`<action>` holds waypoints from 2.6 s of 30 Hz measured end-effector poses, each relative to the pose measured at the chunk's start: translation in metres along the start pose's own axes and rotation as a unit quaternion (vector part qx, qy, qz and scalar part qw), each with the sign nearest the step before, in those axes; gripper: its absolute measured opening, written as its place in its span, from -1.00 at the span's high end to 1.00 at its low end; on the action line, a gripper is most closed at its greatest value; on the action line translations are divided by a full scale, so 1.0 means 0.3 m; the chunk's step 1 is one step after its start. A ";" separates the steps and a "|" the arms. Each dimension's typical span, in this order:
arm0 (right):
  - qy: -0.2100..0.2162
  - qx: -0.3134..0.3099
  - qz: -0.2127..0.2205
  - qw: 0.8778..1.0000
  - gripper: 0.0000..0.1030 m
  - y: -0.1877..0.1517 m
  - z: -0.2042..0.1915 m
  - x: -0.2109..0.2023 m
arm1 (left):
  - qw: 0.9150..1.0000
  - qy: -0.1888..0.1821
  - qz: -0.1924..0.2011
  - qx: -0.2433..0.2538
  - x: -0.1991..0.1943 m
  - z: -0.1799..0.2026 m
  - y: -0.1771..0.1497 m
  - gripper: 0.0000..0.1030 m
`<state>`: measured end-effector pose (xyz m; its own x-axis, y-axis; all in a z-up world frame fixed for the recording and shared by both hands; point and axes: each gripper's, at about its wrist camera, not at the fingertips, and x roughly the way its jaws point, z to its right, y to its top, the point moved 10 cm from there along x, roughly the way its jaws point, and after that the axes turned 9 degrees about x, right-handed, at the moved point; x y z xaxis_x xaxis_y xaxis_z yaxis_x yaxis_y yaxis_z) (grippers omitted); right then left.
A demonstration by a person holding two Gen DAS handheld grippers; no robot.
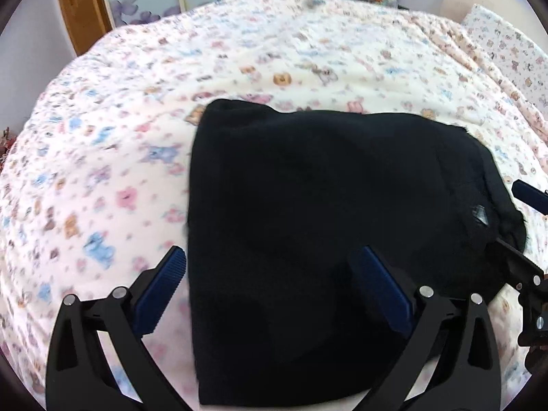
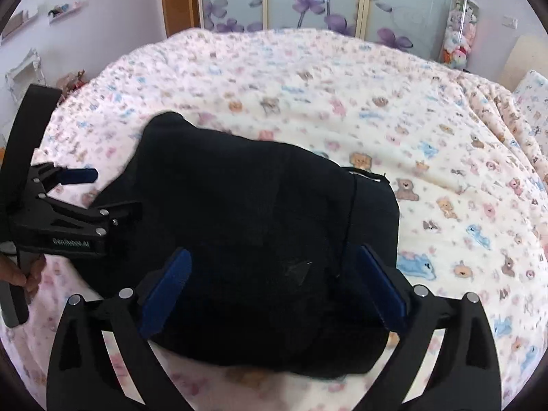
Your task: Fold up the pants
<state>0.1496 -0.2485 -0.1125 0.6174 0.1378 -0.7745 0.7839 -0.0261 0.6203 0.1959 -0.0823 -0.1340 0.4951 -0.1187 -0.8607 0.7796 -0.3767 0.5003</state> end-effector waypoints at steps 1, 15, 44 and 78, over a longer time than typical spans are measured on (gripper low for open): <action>0.000 0.007 0.000 1.000 -0.94 -0.006 -0.011 -0.019 | 1.000 -0.001 0.001 0.000 -0.018 -0.004 -0.014 -0.97; -0.062 0.076 0.012 0.995 -0.97 -0.186 -0.026 -0.210 | 0.997 0.070 0.001 -0.035 -0.259 -0.039 -0.293 -0.97; -0.070 0.077 -0.012 0.994 -0.97 -0.326 -0.066 -0.279 | 0.998 0.056 0.016 -0.014 -0.365 0.016 -0.351 -0.97; -0.066 0.067 -0.021 0.995 -0.97 -0.324 -0.072 -0.242 | 0.999 0.043 0.007 -0.002 -0.337 0.050 -0.345 -0.97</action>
<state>0.0272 -0.2346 -0.1139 0.5806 0.0105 -0.8141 0.8051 -0.1569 0.5721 0.0594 -0.0450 -0.1003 0.5368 -0.0435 -0.8426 0.7741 -0.3719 0.5123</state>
